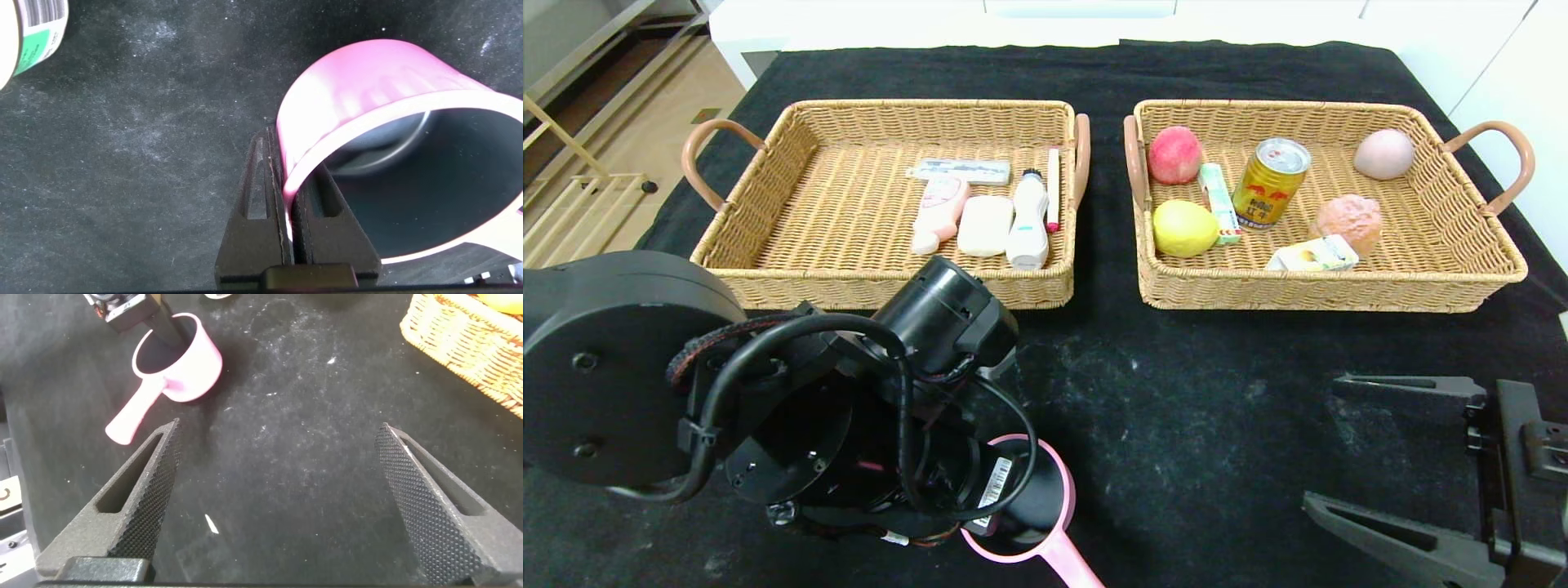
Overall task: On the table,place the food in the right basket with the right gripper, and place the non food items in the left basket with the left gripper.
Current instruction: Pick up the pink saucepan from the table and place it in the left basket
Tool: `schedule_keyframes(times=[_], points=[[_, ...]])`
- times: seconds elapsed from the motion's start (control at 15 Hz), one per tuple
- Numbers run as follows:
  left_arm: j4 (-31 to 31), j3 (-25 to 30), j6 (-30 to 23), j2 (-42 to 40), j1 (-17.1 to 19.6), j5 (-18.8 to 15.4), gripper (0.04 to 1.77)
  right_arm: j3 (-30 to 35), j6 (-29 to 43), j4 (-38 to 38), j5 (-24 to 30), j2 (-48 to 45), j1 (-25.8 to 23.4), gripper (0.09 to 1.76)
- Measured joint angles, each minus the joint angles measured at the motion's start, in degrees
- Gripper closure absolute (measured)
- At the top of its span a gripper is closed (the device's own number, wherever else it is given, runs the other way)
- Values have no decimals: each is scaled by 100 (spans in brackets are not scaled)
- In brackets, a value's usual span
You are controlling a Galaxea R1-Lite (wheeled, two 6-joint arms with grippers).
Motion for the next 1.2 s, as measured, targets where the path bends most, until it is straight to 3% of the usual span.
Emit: schedule_keyframes(times=[1.2], points=[[-2, 20, 9, -59, -35, 1, 165, 9, -2, 2, 0, 17, 2, 14]])
